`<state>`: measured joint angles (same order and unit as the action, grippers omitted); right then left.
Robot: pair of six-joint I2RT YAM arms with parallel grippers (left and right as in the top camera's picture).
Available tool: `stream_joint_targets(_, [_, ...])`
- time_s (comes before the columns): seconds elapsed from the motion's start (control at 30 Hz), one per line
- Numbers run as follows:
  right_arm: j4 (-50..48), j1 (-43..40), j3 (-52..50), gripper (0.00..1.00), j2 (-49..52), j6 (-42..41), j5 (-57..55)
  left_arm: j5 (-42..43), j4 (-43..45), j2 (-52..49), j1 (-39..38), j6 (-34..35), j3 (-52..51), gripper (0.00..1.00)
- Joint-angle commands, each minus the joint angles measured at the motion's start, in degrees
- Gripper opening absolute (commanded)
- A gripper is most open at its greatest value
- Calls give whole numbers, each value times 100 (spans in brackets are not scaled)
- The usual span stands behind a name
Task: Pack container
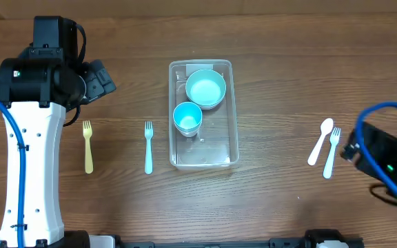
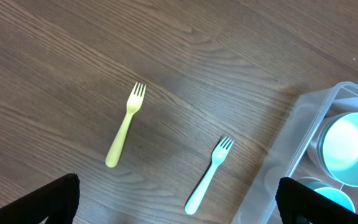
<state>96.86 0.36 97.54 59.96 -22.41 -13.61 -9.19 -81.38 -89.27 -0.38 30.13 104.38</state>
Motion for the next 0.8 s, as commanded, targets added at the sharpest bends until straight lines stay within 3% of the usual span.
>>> stream_joint_targets(0.0, [-529, -13, -1421, 100, 247, -319, -262, 22, 0, -28, 4, 74, 74, 100])
stream_joint_targets(0.13, [-2087, -13, -3368, 100, 542, -533, 15, 22, 0, -28, 4, 74, 74, 100])
stream_joint_targets(0.2, [-2568, -13, -3748, 100, 885, -522, -11, 22, 0, -28, 4, 74, 74, 100])
stream_joint_targets(0.3, [-3180, -26, -3941, 100, 1486, -269, 37, 22, -2, -28, 4, 74, 74, 100])
stream_joint_targets(0.43, [-4017, -382, -3943, 98, 2409, 173, 962, 22, 0, -28, 4, 74, 74, 100])
stream_joint_targets(0.67, [-4990, -660, -4437, 89, 2675, 951, 1069, 22, -2, -28, 4, 74, 74, 100])
stream_joint_targets(0.77, [-5458, -660, -4830, 90, 2680, 1069, 855, 22, -2, -28, 4, 74, 74, 100])
